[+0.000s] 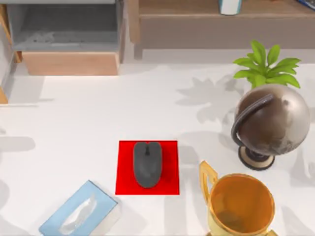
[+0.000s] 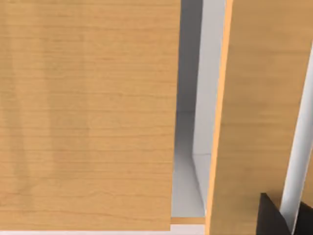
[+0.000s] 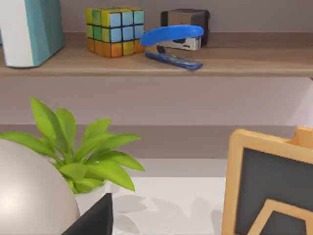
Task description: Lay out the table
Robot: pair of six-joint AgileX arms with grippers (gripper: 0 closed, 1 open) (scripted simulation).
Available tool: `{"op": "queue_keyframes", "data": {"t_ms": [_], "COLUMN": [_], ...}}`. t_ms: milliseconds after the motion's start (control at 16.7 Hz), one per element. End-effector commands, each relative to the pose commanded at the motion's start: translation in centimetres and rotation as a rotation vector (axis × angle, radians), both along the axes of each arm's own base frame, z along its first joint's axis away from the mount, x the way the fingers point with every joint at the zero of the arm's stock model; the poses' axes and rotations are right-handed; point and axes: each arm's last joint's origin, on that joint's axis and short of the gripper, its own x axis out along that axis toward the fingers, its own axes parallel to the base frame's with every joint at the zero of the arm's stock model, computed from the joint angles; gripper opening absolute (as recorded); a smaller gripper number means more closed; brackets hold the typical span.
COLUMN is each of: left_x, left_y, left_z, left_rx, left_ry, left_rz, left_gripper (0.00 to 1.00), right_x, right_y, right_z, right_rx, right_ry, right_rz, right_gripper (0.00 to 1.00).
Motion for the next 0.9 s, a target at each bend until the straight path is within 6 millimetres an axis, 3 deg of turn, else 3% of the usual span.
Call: {"op": "queue_keyframes", "data": {"t_ms": [360,720,900], "left_x": [0.4,5.7,6.3], "left_y": [0.2,0.1,0.0], "left_z": [-0.2,-0.1,-0.1], "left_rx": [-0.005,-0.001,-0.006], "left_ry": [0.009,0.002,0.007], "left_rz": [0.008,0.004,0.005], "left_gripper": [0.00,0.00,0.00], "right_x": [0.0,0.0,0.0], "right_y": [0.0,0.0,0.0], "right_z": [0.0,0.0,0.0], "right_rx": [0.000,0.000,0.000], "right_ry": [0.000,0.000,0.000], "right_rz": [0.000,0.000,0.000], "right_gripper": [1.00,1.00,1.00]}}
